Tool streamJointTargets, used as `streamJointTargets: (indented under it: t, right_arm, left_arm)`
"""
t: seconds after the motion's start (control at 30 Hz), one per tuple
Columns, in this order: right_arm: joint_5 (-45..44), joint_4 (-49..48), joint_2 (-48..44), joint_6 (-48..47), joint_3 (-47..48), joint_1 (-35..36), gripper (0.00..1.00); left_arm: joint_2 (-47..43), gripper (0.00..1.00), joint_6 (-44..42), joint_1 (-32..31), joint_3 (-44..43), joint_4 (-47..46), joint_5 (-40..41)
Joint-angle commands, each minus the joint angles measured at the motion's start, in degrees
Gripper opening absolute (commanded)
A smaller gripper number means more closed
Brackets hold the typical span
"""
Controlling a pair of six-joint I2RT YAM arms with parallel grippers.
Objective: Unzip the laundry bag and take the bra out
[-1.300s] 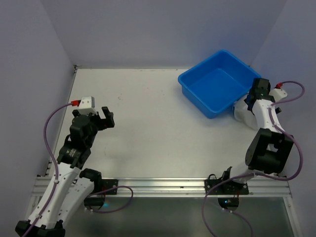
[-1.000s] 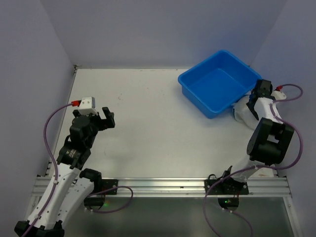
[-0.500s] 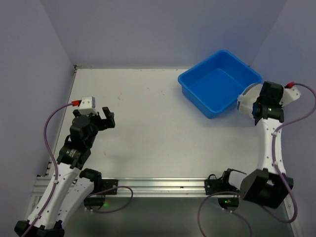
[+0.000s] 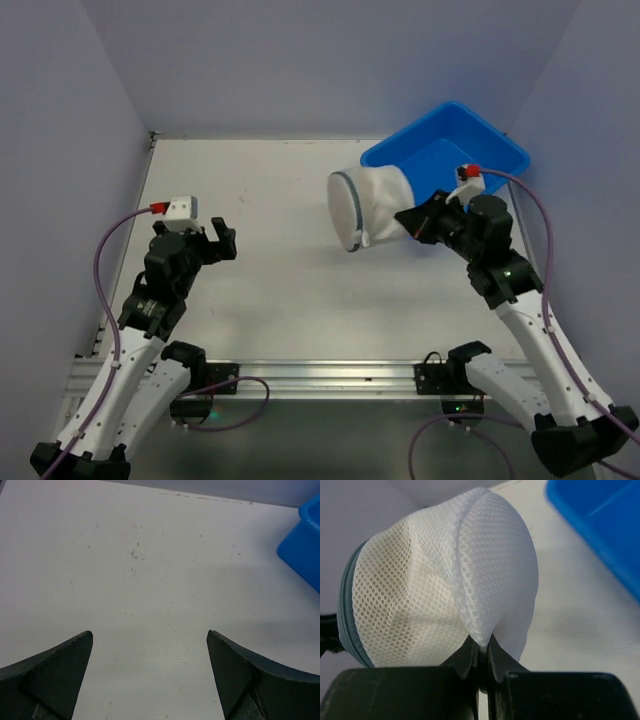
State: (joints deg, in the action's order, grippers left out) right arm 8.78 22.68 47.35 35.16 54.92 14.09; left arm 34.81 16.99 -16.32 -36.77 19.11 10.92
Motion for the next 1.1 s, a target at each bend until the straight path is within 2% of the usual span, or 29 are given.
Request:
streamJointTargets:
  t: [0.0, 0.07, 0.1, 0.17, 0.33, 0.67, 0.87, 0.9, 0.93, 1.07]
  right_arm:
    - [12.24, -12.99, 4.04, 5.44, -3.4, 10.32, 0.0]
    - [12.84, -20.16, 6.86, 8.15, -4.46, 17.16, 0.0]
    - [13.63, -22.83, 8.53, 9.91, -6.03, 18.59, 0.0]
    - [16.01, -34.59, 13.36, 15.69, -8.41, 21.67, 0.0]
    - [15.74, -57.77, 25.12, 26.26, -16.85, 23.79, 0.0]
    - [14.43, -83.74, 46.66, 47.34, -28.89, 20.73, 0.0]
    - [9.95, -86.93, 49.5, 48.08, -36.19, 18.52, 0.0]
    - [9.6, -86.75, 49.42, 47.64, -36.8, 18.52, 0.04]
    - [8.81, -86.75, 49.33, 46.94, -37.16, 18.43, 0.13]
    - [7.93, -86.05, 48.89, 45.18, -37.6, 18.43, 0.38]
  left_arm:
    - [0.35, 1.0, 0.41, -0.3, 0.39, -3.73, -1.33]
    - [0.7, 1.0, 0.32, -0.3, 0.39, -3.99, -2.12]
    - [0.87, 1.0, 0.32, -0.3, 0.47, -4.08, -2.56]
    - [1.4, 1.0, 0.23, -0.3, 0.56, -4.52, -4.23]
    - [2.54, 1.0, 0.23, -0.3, 0.74, -4.52, -5.03]
    - [4.83, 1.0, 1.98, -0.3, 0.83, -4.61, -8.53]
    - [6.94, 1.0, 10.23, -0.3, 1.35, -3.38, -17.84]
    - [7.29, 1.0, 11.64, -0.38, 1.96, -3.64, -19.25]
    - [7.9, 1.0, 13.83, -0.38, 2.32, -4.43, -21.88]
    - [9.13, 1.0, 18.67, -0.38, 4.34, -6.89, -26.72]
